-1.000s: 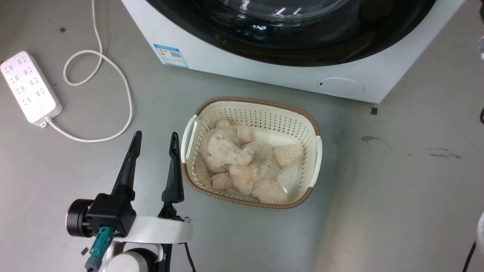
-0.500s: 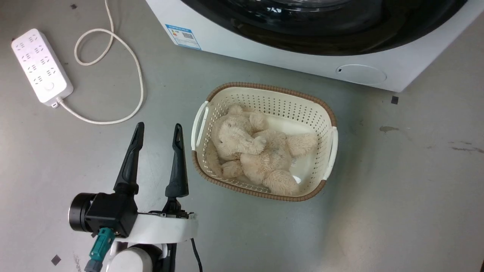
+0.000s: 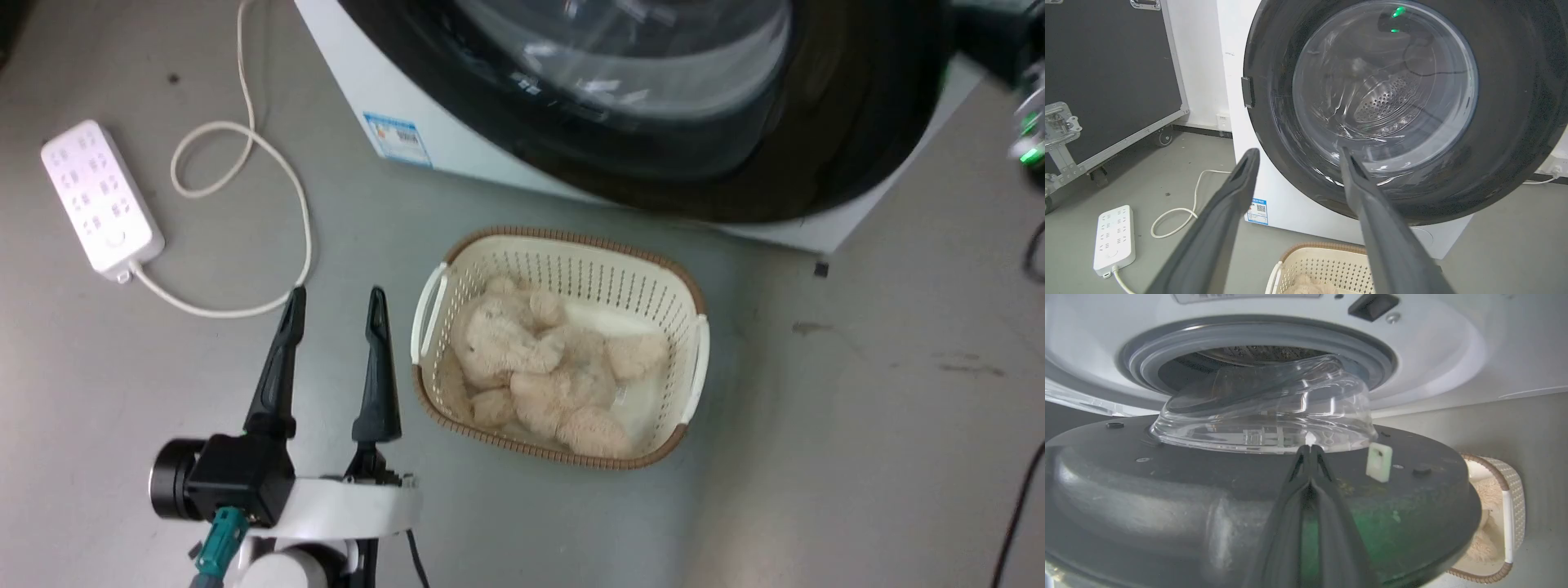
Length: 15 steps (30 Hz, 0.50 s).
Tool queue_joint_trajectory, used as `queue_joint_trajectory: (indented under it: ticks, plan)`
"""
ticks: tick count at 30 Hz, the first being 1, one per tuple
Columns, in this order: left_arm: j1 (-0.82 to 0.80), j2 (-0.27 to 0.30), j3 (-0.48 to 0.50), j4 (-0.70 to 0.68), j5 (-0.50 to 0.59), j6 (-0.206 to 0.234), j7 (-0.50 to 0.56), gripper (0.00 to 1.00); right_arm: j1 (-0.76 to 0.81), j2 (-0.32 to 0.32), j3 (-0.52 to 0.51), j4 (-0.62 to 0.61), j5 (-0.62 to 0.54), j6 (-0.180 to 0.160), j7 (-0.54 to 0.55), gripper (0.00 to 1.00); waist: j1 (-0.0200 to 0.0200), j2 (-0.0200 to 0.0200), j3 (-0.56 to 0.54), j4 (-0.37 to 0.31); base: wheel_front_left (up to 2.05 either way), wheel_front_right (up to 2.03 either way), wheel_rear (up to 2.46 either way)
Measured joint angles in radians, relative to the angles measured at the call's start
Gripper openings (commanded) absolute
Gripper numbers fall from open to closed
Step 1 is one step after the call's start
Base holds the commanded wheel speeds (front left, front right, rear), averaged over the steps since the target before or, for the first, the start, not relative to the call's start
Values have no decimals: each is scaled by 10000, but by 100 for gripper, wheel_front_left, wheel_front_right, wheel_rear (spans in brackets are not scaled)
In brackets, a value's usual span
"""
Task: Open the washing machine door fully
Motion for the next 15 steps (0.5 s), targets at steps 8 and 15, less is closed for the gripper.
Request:
queue_joint_trajectory:
  ticks: [8,15]
  plan:
    - [617,0,121,548,-67,-174,-109,100,1928,1310,297,-882,771,2,1538,0,-1,0,-1036,-156,0,0,0]
    - [988,0,146,949,-290,-579,-109,100,3942,1570,1379,-2786,2000,2,2928,0,-2,0,-1876,-260,0,0,0]
